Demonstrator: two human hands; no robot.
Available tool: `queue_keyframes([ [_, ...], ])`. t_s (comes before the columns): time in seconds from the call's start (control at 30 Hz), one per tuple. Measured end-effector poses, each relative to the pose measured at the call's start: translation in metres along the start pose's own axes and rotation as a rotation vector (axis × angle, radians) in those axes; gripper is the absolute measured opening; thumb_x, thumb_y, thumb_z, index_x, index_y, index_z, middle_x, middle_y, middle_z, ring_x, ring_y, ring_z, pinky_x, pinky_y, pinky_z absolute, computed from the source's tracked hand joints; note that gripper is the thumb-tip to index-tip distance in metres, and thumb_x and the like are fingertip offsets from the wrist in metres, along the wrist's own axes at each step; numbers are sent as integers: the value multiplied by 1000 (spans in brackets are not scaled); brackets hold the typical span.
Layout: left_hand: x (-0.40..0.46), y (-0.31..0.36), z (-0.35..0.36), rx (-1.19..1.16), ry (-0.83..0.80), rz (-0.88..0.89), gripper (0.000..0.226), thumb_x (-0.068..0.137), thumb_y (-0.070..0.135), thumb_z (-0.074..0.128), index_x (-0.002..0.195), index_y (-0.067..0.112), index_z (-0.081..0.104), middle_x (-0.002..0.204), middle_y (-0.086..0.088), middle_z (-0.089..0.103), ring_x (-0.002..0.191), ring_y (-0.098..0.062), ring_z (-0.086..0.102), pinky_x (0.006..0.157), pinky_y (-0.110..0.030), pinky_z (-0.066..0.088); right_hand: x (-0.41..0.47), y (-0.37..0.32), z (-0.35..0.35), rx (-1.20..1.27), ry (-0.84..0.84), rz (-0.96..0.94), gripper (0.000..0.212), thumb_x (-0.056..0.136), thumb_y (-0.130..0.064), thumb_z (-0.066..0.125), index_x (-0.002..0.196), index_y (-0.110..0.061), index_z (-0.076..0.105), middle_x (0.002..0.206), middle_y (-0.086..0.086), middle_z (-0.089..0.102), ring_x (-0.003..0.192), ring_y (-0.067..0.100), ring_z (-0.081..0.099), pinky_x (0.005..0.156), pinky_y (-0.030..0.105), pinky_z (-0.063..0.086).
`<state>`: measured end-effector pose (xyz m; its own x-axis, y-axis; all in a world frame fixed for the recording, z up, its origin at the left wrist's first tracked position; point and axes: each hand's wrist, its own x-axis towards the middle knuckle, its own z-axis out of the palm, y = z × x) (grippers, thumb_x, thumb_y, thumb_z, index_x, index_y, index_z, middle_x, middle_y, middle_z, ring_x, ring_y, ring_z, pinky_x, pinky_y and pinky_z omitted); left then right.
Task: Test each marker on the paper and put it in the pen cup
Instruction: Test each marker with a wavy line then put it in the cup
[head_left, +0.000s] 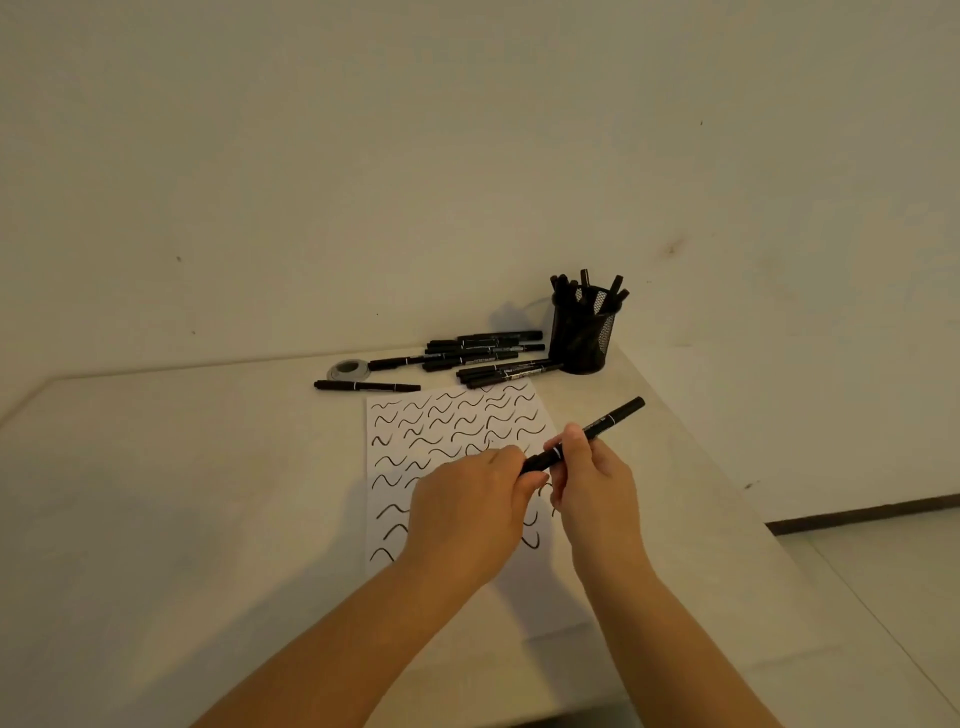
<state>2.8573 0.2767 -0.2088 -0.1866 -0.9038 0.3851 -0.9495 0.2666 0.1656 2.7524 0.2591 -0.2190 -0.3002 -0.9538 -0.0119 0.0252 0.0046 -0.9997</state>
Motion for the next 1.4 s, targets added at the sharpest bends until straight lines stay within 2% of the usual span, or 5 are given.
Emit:
queue_keyframes([
  [0.17, -9, -15, -15, 100, 104, 67, 24, 84, 39, 51, 74, 18, 56, 59, 8, 54, 46, -10, 42, 38, -18, 14, 28, -16, -41, 280, 217, 99, 29, 94, -31, 44, 72, -15, 54, 54, -2, 45, 41, 6, 41, 49, 22, 37],
  [0.37, 2, -36, 6, -388, -209, 9, 30, 94, 44, 32, 95, 23, 54, 79, 12, 59, 67, -1, 52, 59, -18, 40, 23, 7, -54, -192, 14, -183, 16, 84, -23, 61, 69, -21, 56, 50, -7, 56, 46, -1, 51, 53, 20, 40],
  [0.57, -5, -39, 30, -308, -253, 40, 30, 94, 45, 32, 95, 22, 51, 81, 5, 48, 78, -12, 46, 66, -26, 38, 16, 31, -76, -238, -172, -193, 19, 85, -11, 58, 68, -19, 53, 52, 0, 61, 56, 17, 57, 63, 34, 44],
  [0.9, -6, -42, 33, -366, -249, 45, 31, 93, 45, 33, 94, 22, 54, 78, 8, 47, 77, -9, 45, 63, -20, 37, 12, 31, -70, -445, -303, -309, 20, 85, -17, 59, 67, -24, 53, 54, -3, 60, 46, 2, 43, 48, 13, 33],
  [1.4, -7, -48, 31, -463, -146, 26, 26, 89, 45, 42, 100, 28, 59, 81, 23, 50, 81, 1, 44, 68, -9, 34, 34, 8, -52, -77, -209, -276, 17, 85, -11, 60, 76, -25, 61, 57, -11, 61, 54, 1, 54, 55, 12, 44],
])
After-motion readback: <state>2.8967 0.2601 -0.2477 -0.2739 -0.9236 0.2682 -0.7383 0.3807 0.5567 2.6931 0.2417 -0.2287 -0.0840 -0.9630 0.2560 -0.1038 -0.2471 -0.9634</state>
